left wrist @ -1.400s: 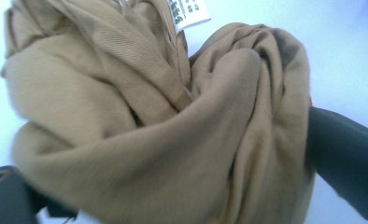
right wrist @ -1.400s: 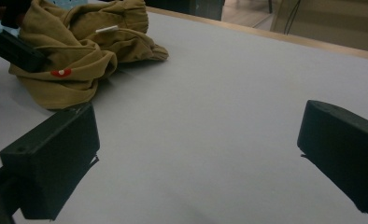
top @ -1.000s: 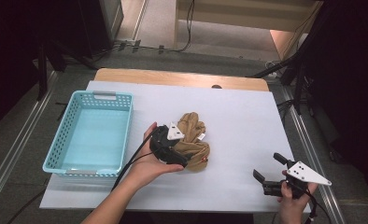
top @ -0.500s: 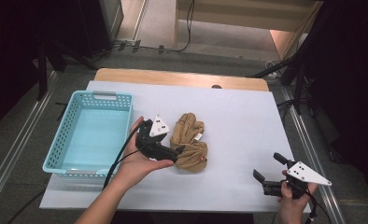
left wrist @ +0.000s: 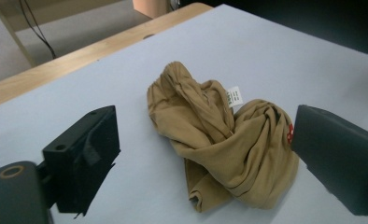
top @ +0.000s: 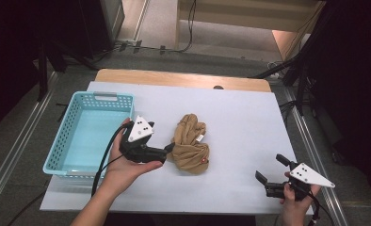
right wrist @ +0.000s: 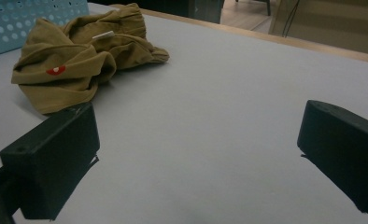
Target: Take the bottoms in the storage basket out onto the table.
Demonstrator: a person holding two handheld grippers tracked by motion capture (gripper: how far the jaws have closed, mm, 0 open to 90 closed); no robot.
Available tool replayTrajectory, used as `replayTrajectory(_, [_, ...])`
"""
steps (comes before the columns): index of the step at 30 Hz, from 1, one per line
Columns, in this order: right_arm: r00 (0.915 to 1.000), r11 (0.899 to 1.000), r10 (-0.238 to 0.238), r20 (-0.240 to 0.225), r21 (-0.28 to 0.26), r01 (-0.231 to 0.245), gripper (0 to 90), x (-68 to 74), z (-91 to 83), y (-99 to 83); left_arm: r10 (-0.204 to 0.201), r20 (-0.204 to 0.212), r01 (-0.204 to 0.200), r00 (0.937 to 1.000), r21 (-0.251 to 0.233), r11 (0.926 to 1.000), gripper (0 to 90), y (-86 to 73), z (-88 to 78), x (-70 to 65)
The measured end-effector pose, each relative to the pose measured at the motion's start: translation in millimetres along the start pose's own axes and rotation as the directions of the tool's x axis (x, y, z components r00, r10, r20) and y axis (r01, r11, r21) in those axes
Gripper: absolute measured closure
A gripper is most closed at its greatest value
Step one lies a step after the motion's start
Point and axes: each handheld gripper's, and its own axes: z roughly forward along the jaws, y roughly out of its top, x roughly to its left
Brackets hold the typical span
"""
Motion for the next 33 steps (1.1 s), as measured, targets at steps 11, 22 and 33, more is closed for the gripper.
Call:
replayTrajectory(11, [1.0,1.0,-0.002,0.0,-0.002,0.002,0.0,1.0,0.4,-0.2,-0.032,-0.052,0.029,0.9981,-0.056,0.998,26.5,-12.1,-33.5,8.6])
replayTrajectory(22, [0.9999,1.0,0.008,0.008,-0.008,-0.008,0.0,0.7,0.2,-1.6,-0.083,-0.1,0.071,0.9915,-0.12,0.9903,57.2,-35.4,-77.5,20.5])
replayTrajectory(33, [0.9998,1.0,0.015,0.016,-0.001,-0.015,0.0,4.9,1.8,-2.2,-0.132,-0.122,0.113,0.9837,-0.148,0.9824,80.0,-61.0,-118.1,28.8])
